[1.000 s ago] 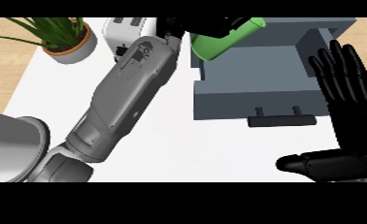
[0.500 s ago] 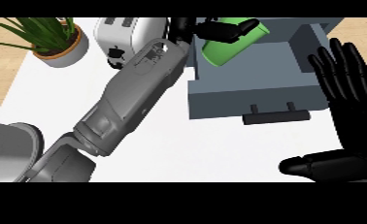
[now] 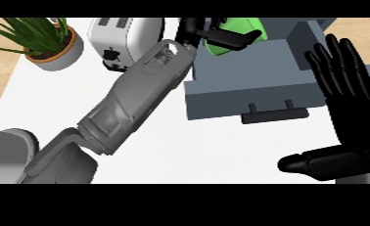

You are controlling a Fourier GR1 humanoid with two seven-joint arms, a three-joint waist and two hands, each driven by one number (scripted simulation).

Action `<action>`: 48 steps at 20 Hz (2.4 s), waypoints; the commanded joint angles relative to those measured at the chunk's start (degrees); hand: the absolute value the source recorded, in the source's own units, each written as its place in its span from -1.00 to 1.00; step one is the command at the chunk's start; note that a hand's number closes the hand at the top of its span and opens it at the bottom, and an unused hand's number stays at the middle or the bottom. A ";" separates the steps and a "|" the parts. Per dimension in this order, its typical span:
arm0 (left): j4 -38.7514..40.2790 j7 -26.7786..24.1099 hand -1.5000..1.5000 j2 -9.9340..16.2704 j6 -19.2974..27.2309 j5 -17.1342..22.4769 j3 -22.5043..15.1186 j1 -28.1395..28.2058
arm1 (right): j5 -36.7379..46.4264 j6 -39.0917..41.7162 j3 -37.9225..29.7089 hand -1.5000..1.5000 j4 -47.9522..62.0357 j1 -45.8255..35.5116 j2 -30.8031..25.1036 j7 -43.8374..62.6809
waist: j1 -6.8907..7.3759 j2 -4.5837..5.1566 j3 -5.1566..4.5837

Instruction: Pick up the cup, place it into the drawer and close the drawer

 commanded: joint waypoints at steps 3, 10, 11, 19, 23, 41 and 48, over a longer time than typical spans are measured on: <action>1.89 0.83 -1.00 0.00 2.91 0.49 -5.87 -0.31 | -0.75 -0.33 0.26 -1.00 0.43 -1.77 0.38 0.77 | -1.04 0.33 0.01; -0.64 -1.31 -1.00 0.00 1.49 6.53 -3.63 -1.44 | -3.61 -0.09 -0.11 -1.00 -1.14 -1.60 0.72 2.31 | -0.42 0.12 -0.04; -1.41 -1.90 -1.00 0.00 0.24 7.90 -2.67 -1.29 | -3.78 -0.06 0.28 -1.00 -1.47 -1.04 1.32 1.65 | -0.17 0.05 -0.04; -6.05 -9.39 -1.00 0.00 -0.80 12.96 -0.16 0.34 | -8.73 3.39 -1.10 -1.00 -3.52 3.59 0.13 1.86 | 2.51 -0.78 -0.06; -11.62 -6.55 -1.00 1.70 -2.77 12.68 2.50 4.90 | -8.77 3.81 -2.98 1.00 -2.17 0.25 -2.42 2.64 | 5.73 -1.46 -0.11; -48.26 2.09 -1.00 23.89 -3.23 14.47 6.67 37.46 | 13.27 9.28 5.52 1.00 -0.95 5.63 -7.48 0.25 | 7.29 -1.60 -0.11; -58.13 1.45 -1.00 28.92 -7.85 16.36 9.96 49.81 | 27.46 10.88 9.00 1.00 3.59 8.08 -12.69 -11.07 | 6.99 -1.44 -0.07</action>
